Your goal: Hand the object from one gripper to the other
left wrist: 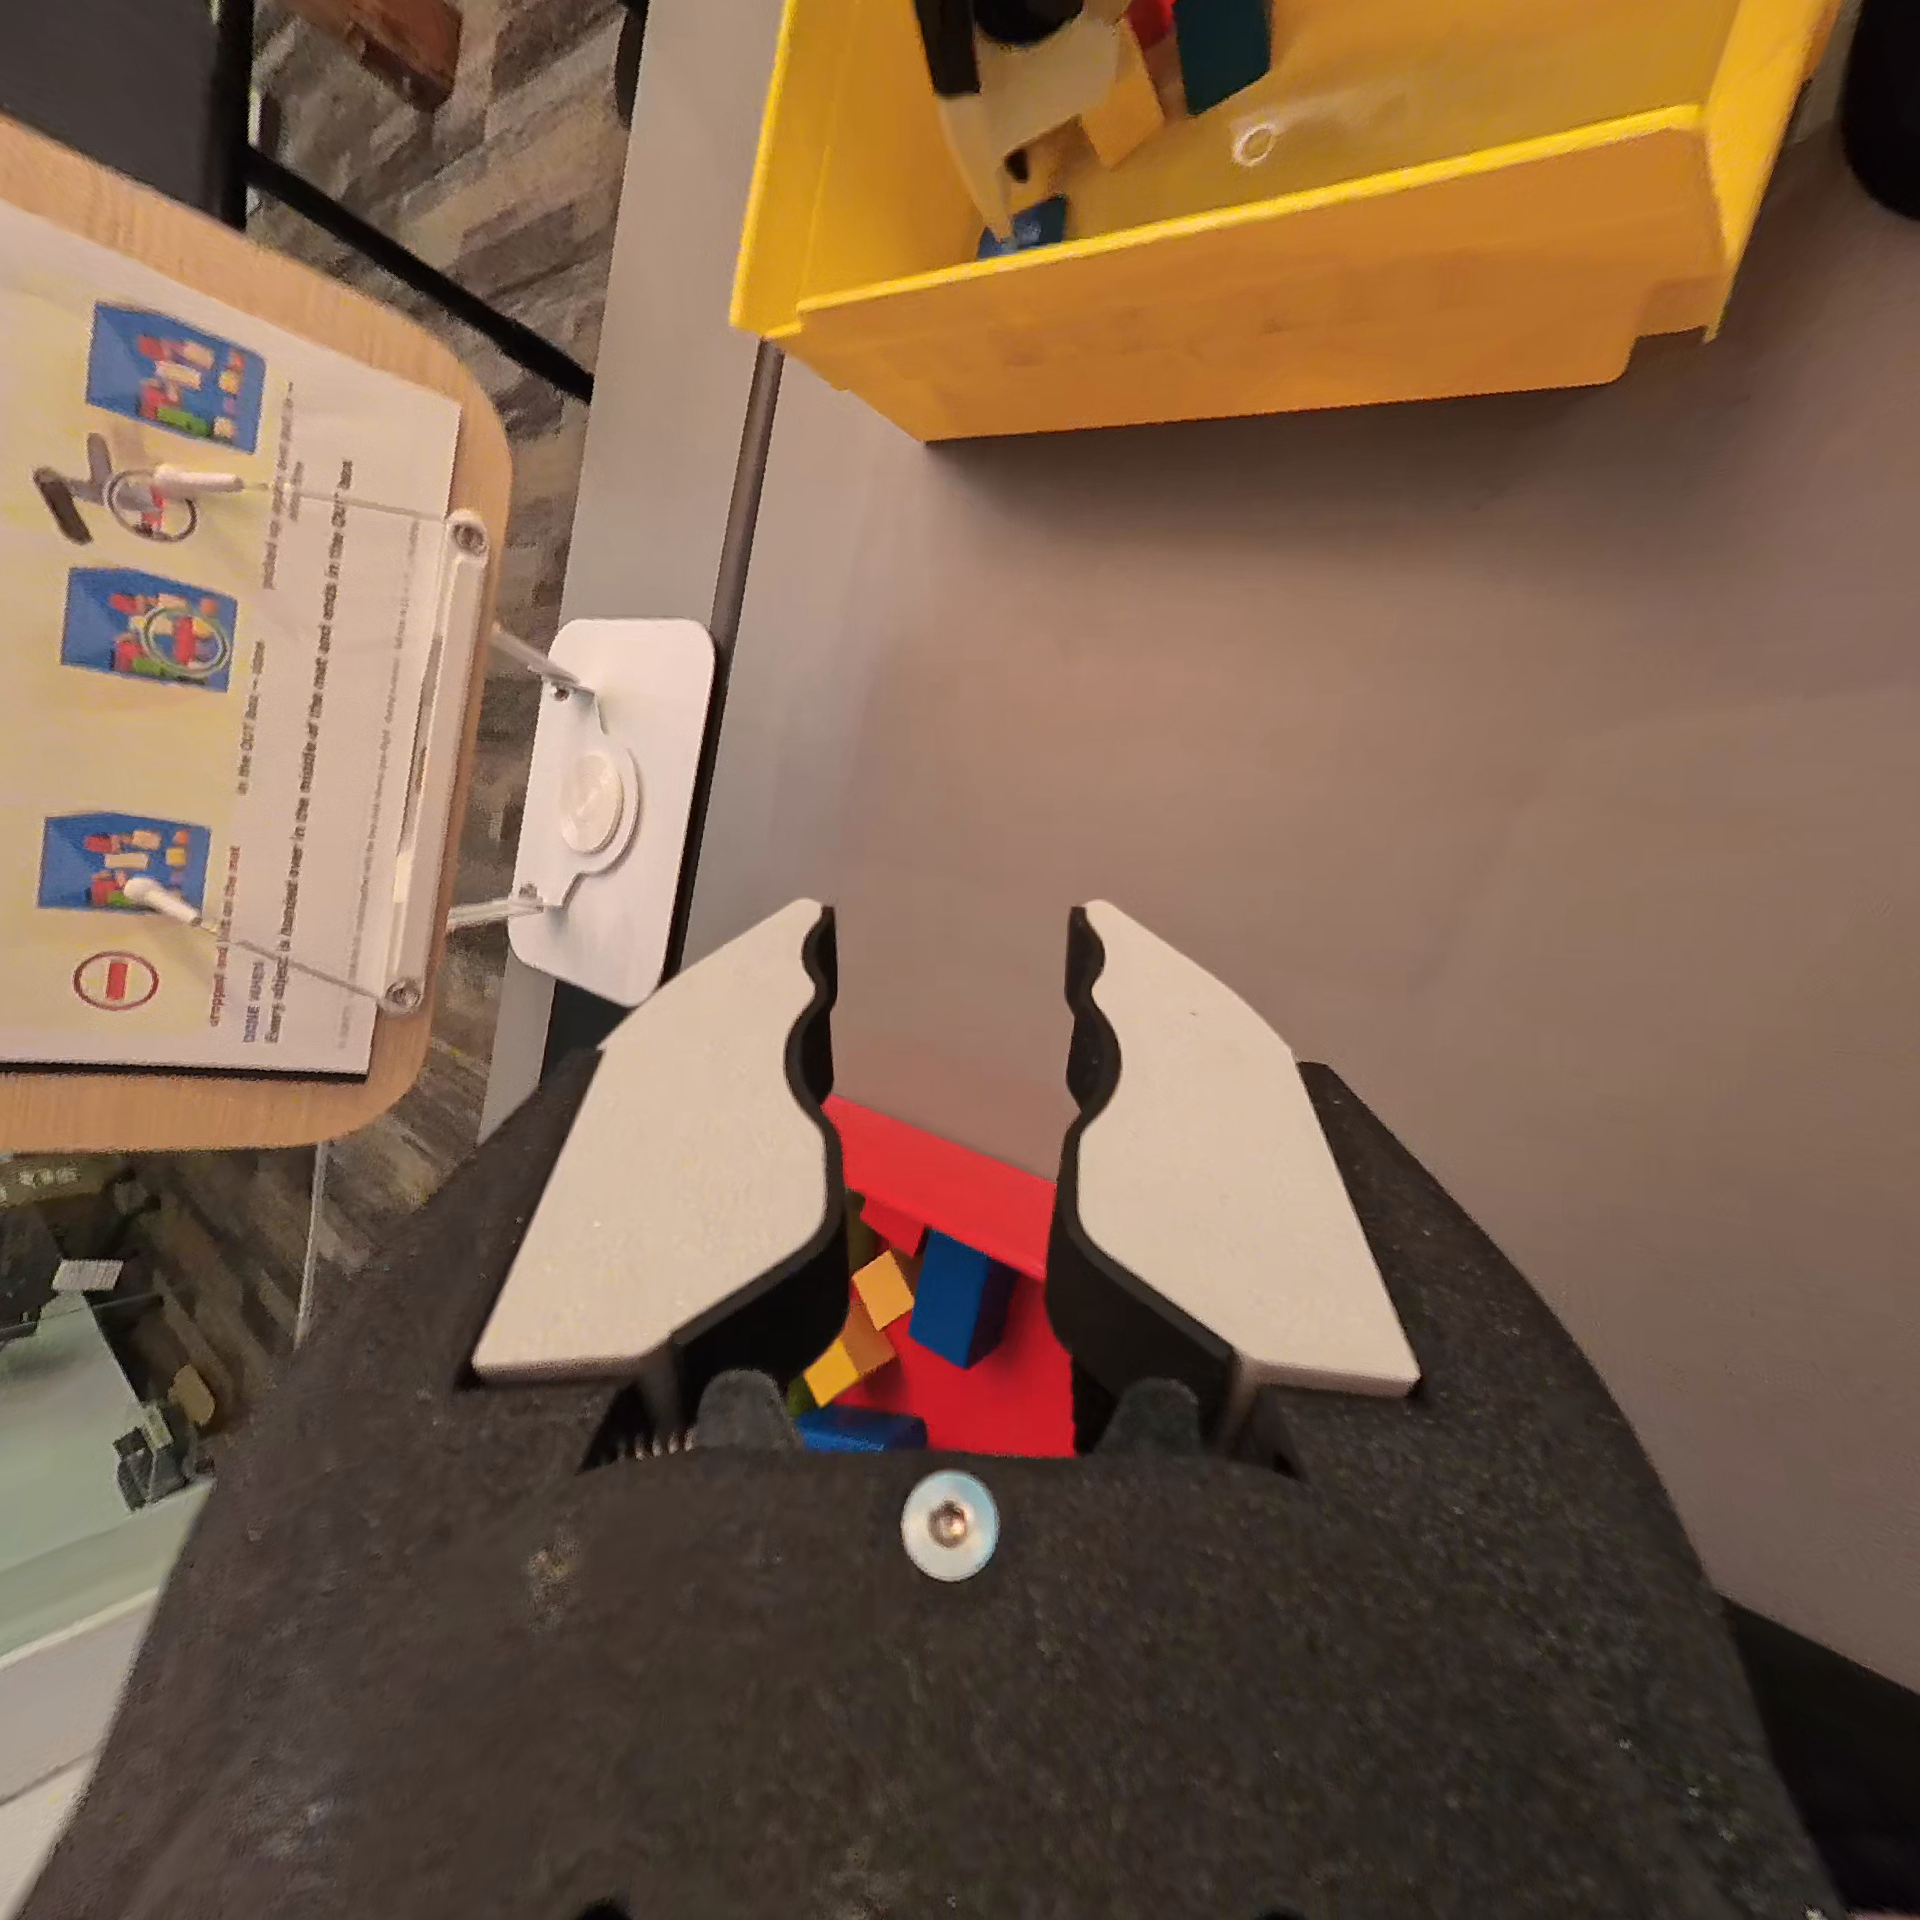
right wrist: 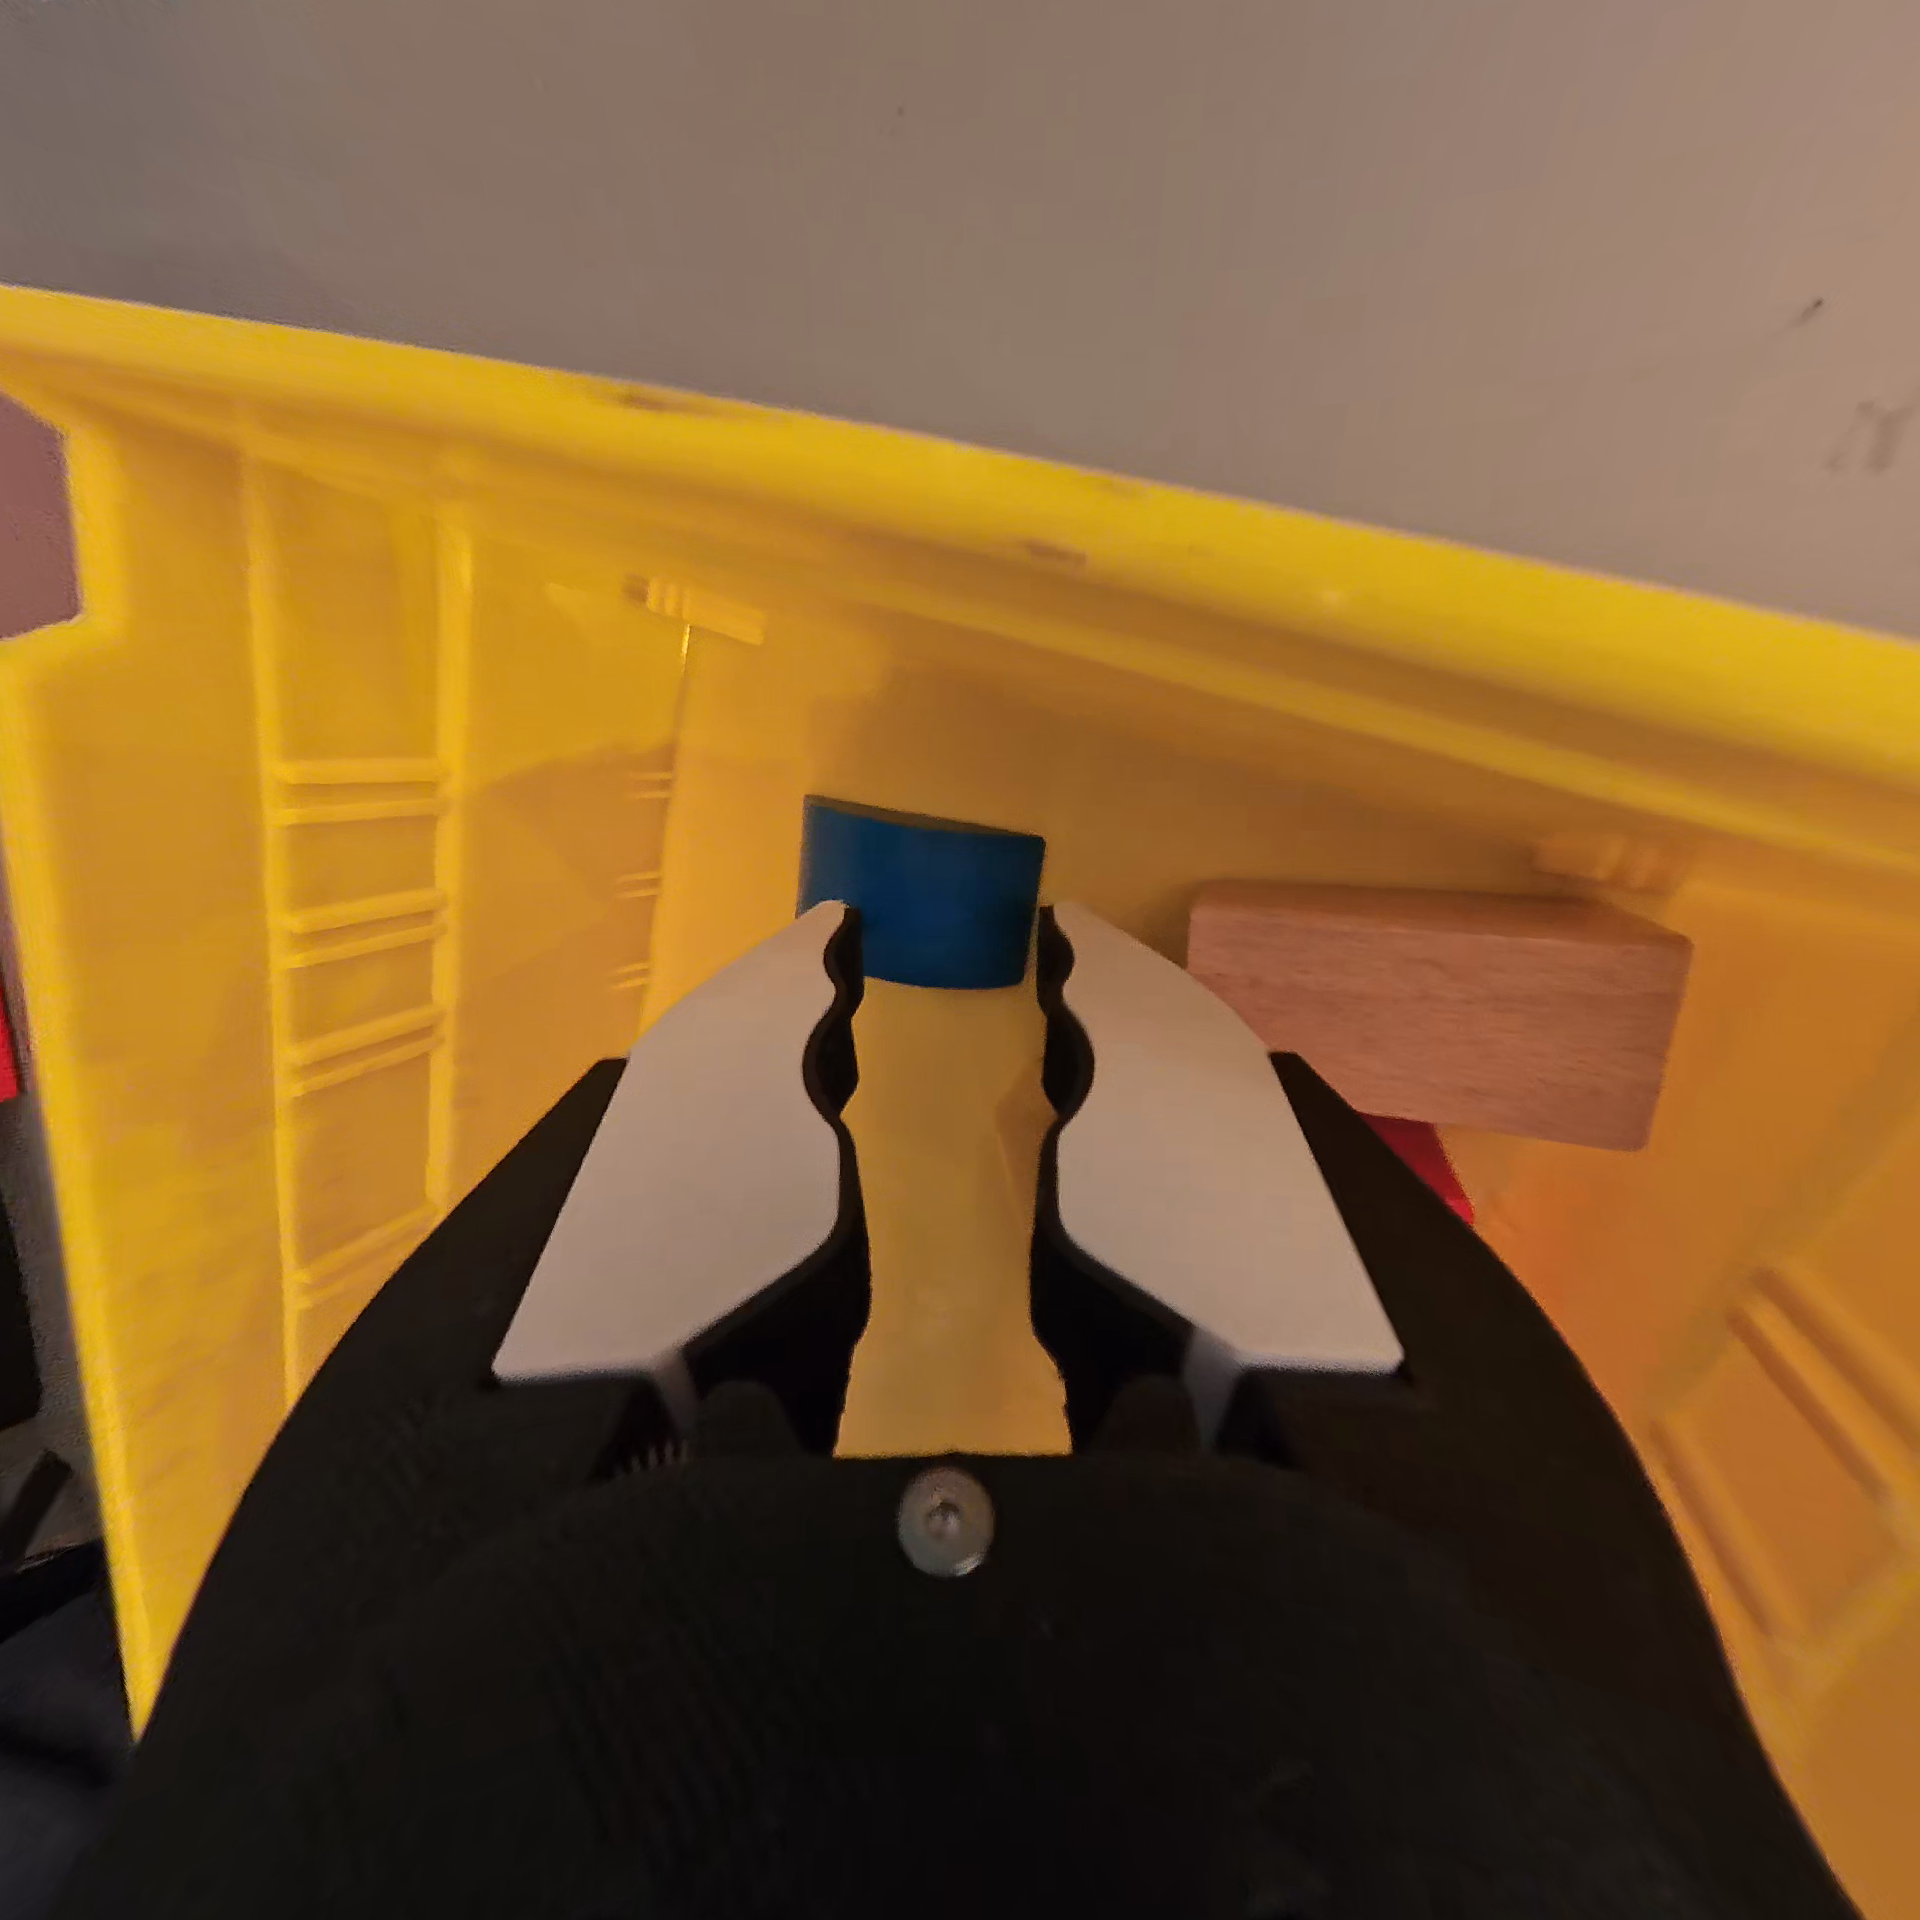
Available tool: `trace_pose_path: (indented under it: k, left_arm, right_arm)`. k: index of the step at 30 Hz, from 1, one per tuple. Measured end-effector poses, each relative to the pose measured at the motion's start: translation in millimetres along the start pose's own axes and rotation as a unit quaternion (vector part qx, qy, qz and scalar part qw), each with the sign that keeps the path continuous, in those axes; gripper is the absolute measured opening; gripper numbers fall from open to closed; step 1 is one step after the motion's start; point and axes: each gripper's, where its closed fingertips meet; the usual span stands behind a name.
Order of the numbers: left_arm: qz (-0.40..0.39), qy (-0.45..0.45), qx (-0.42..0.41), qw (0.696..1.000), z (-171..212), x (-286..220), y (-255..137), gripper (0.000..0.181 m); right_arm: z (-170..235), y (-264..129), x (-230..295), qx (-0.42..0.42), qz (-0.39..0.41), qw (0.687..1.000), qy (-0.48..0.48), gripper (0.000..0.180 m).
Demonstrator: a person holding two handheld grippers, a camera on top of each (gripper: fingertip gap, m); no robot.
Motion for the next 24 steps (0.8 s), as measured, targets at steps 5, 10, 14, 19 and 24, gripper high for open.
trace_pose_path:
  k: [5, 10, 14, 19, 24]
  left_arm:
    - [-0.045, -0.050, 0.072, 0.995, 56, 38, -11, 0.042]
    - [-0.037, -0.146, 0.186, 0.971, 145, 57, -15, 0.042]
    - [0.051, -0.158, 0.231, 0.959, 190, 34, 4, 0.038]
    - [0.128, -0.118, 0.221, 0.960, 208, 7, 36, 0.041]
    - [0.141, -0.094, 0.173, 0.970, 202, 1, 63, 0.041]
  right_arm:
    - [-11, -24, 16, -0.038, 0.002, 0.998, -0.050, 0.033]
    - [-20, -57, 44, -0.082, -0.006, 0.990, -0.114, 0.033]
    - [-22, -85, 68, -0.114, -0.001, 0.981, -0.159, 0.033]
    - [-16, -116, 94, -0.146, -0.006, 0.971, -0.188, 0.033]
    - [-9, -139, 109, -0.170, -0.022, 0.965, -0.197, 0.034]
Point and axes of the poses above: each gripper's, where its closed fingertips meet, y out along the fingers, z out of its underside, x = y × z across the jaws, and after that the axes turned 6 degrees about -z, right-handed
